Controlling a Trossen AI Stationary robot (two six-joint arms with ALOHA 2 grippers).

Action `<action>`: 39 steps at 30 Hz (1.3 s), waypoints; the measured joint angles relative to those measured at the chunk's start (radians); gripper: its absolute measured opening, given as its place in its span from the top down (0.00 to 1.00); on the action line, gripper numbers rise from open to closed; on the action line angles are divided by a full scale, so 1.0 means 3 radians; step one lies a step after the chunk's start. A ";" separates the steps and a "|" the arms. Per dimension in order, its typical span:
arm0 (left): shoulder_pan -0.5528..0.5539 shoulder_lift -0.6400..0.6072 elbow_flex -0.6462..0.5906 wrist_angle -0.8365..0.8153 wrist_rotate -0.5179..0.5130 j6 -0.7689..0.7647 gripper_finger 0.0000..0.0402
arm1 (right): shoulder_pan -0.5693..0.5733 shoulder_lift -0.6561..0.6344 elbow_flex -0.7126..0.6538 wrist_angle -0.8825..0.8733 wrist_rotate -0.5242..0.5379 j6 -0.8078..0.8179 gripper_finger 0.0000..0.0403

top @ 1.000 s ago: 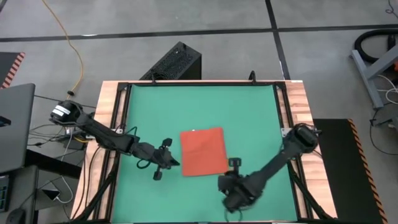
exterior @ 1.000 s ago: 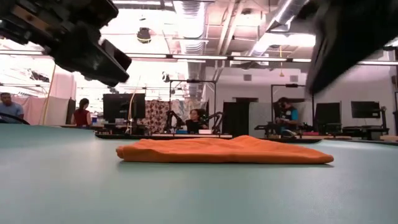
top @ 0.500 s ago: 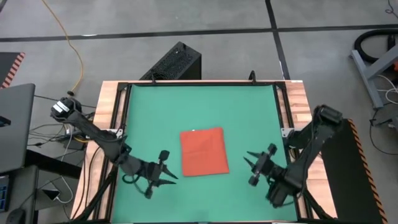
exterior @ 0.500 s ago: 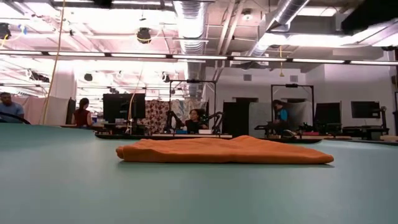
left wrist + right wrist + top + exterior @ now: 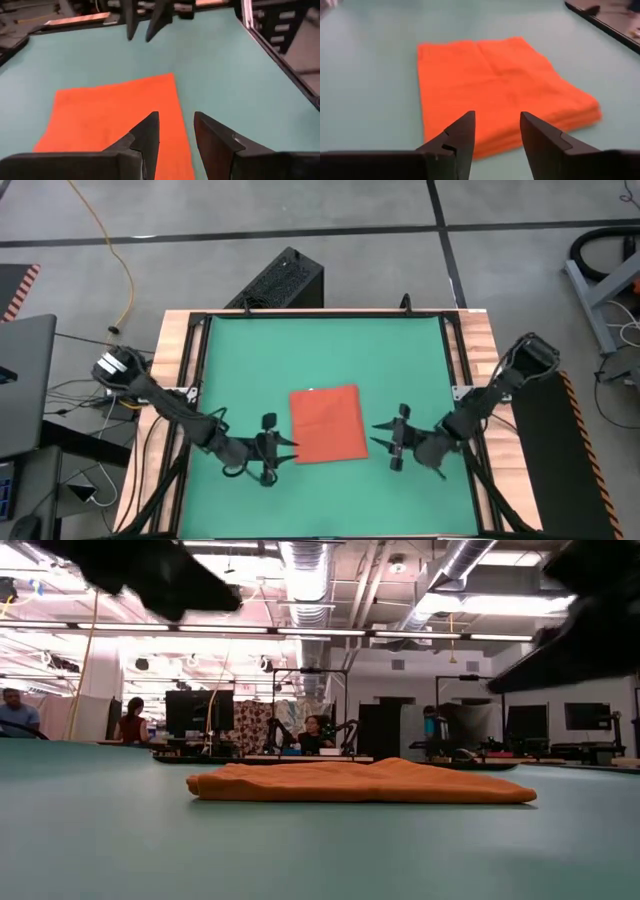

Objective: Roll towel
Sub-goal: Roll the orange towel

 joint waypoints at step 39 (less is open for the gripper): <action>0.0953 0.0869 -0.0236 -0.0055 0.0738 -0.0199 0.72 | -0.0921 0.1208 -0.0218 0.1598 -0.0773 -0.0553 0.72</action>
